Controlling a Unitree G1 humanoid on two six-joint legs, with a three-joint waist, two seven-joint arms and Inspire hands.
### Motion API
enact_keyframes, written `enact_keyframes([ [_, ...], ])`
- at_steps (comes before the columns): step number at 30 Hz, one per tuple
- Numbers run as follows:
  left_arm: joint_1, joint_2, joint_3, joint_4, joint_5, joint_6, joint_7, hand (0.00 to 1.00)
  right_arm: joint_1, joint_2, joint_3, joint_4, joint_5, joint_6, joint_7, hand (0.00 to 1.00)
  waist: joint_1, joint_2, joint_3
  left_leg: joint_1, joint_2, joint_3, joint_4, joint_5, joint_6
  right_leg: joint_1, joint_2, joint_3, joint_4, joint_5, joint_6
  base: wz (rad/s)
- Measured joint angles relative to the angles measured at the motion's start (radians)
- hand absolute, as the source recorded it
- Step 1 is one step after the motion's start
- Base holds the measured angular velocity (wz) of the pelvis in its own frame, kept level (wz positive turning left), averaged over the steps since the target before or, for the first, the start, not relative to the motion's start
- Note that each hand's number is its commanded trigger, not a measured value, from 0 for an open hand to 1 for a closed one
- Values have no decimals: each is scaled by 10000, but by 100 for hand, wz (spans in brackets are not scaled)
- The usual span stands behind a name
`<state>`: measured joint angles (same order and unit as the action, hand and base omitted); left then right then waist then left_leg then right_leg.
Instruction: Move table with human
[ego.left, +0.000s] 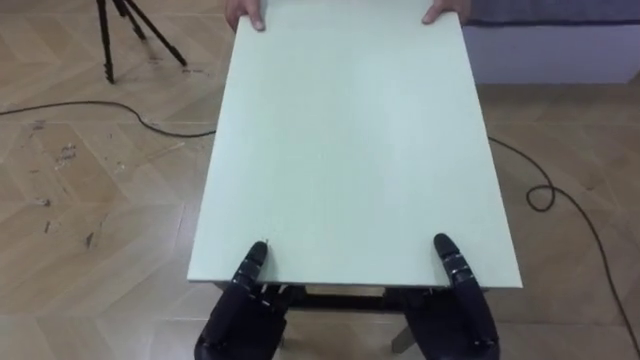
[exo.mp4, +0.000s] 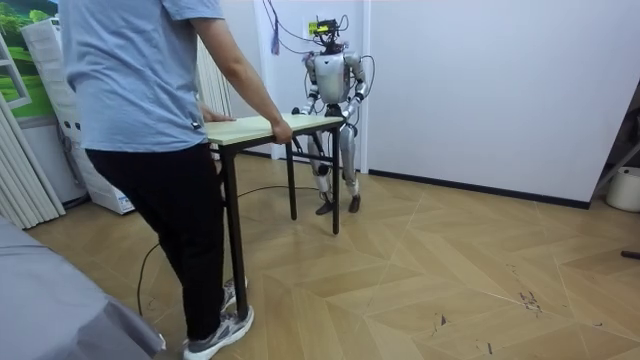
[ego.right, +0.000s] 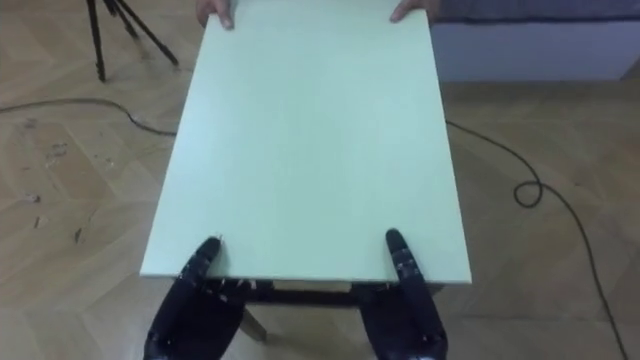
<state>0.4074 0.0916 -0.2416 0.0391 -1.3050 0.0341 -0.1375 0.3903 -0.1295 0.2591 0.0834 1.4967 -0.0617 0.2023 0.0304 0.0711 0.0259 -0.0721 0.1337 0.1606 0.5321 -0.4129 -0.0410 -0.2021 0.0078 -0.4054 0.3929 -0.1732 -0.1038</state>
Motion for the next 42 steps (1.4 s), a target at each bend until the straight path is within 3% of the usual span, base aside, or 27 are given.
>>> enact_keyframes([
  [1,-166,48,-47,2,-17,7,78,100,-51,19,-71,-2,12,14,4,100,-4,-37,11,-23,-147,-31,-328,-7,32,-272,-155,-29,226,22,-5,23],
  [3,-496,31,-80,14,-94,-36,221,100,-317,98,-262,42,-24,104,12,100,40,-79,58,-138,-675,-320,-865,93,699,-1379,-611,127,1130,215,140,-7],
  [4,-478,62,-85,15,-125,-52,220,100,-324,100,-262,48,-74,131,13,100,37,-67,56,-210,-745,-424,-843,121,743,-1442,-588,317,962,261,222,-20],
  [5,-449,171,-73,21,-223,-73,154,100,-336,150,-283,47,-135,216,25,100,9,-101,25,-472,-940,-625,-754,159,813,-1396,-606,485,362,425,142,-12],
  [6,-439,157,-58,26,-222,-73,147,100,-359,176,-353,57,-223,282,79,100,87,-41,70,-647,-991,-600,-791,259,863,-1475,-720,290,353,725,44,-3],
  [8,-379,84,-77,98,-193,-63,141,100,-262,219,-463,62,-359,354,100,100,-8,-86,90,-658,-1187,-573,-989,487,933,-1483,-961,215,380,814,46,14],
  [11,-142,76,-75,159,-200,-10,141,100,-14,226,-496,75,-440,534,99,100,-8,-170,55,-647,-1324,-541,-1005,660,1011,-1411,-1046,329,274,1079,108,5],
  [13,-55,49,-85,180,-207,16,142,100,76,232,-549,75,-458,630,96,100,-53,-173,54,-714,-1359,-555,-1011,783,1081,-1385,-1048,460,116,1372,347,6],
  [14,-38,45,-108,215,-215,37,142,100,120,222,-546,73,-468,639,89,100,-100,-179,51,-783,-1429,-625,-1035,900,1147,-1410,-1093,559,54,1540,600,17],
  [15,-19,56,-125,223,-214,88,142,100,156,181,-555,66,-461,642,90,100,-156,-180,38,-919,-1495,-666,-1099,1070,1241,-1515,-1123,738,-28,1798,994,21],
  [16,-9,64,-131,221,-215,89,134,100,156,171,-591,67,-452,654,90,100,-230,-173,37,-1022,-1496,-693,-1124,1159,1296,-1547,-1120,876,-100,1938,1213,37],
  [17,-17,70,-152,218,-188,92,120,100,236,233,-654,36,-453,686,101,100,-356,-170,20,-1205,-1491,-615,-1198,1390,1401,-1677,-1248,1129,254,1931,1437,76],
  [18,-60,70,-221,222,-75,99,157,100,469,247,-647,-76,-416,640,116,100,-561,-197,10,-1280,-1500,-416,-1260,1566,1488,-1681,-1704,1182,1824,1091,1395,90],
  [19,-38,137,-292,204,-65,90,164,100,741,282,-620,-230,-311,579,115,100,-537,-345,-78,-1271,-1548,6,-1465,1741,1551,-1577,-2180,1378,3409,452,1586,69],
  [21,94,309,-270,182,-170,76,101,100,882,250,-428,-266,-217,575,115,100,-444,-637,-186,-1263,-1794,269,-1661,1937,1630,-909,-2816,1666,4761,49,1762,6],
  [23,218,352,-256,174,-253,80,60,100,886,131,-263,-271,-214,524,114,100,-350,-731,-190,-1420,-1875,448,-1506,1985,1672,109,-3021,1840,4912,115,1720,-23],
  [25,218,339,-252,142,-284,83,41,100,812,0,-172,-328,-155,397,104,100,-227,-843,-133,-1705,-1919,558,-1324,2089,1664,733,-2974,1894,4362,-90,1990,-14],
  [27,132,301,-350,137,-274,90,66,100,713,-27,-165,-334,-90,348,79,100,-185,-897,-96,-1889,-1830,574,-1541,2368,1616,754,-2678,2016,3781,-303,2120,2],
  [32,-44,535,-318,36,-298,-102,49,100,593,91,-97,-360,-106,268,75,100,40,-1387,-29,-2559,-1774,814,-1679,2915,1718,834,-2515,2140,2634,-1302,2146,-6],
  [34,-123,581,-287,-6,-313,-118,30,100,490,93,-59,-363,-50,237,74,100,101,-1438,-32,-2875,-1704,908,-1679,3133,1712,853,-2430,2111,1946,-1576,2110,-15],
  [38,-433,558,-230,-36,-251,-284,4,100,149,169,-8,-350,54,172,-21,100,356,-1499,-7,-3630,-1277,1016,-1722,3675,1542,720,-1889,2088,661,-1835,1973,-10],
  [40,-491,572,-185,-4,-167,-372,5,100,-3,219,55,-140,232,201,-36,100,321,-1510,-12,-3737,-957,1047,-1776,3948,1416,556,-1574,1955,686,-1715,1760,5],
  [42,-453,694,-206,4,-106,-458,-1,100,-69,232,183,116,404,208,57,100,428,-1541,-23,-3713,-551,1061,-2051,4349,1222,428,-1130,1793,318,-1412,1425,-6],
])
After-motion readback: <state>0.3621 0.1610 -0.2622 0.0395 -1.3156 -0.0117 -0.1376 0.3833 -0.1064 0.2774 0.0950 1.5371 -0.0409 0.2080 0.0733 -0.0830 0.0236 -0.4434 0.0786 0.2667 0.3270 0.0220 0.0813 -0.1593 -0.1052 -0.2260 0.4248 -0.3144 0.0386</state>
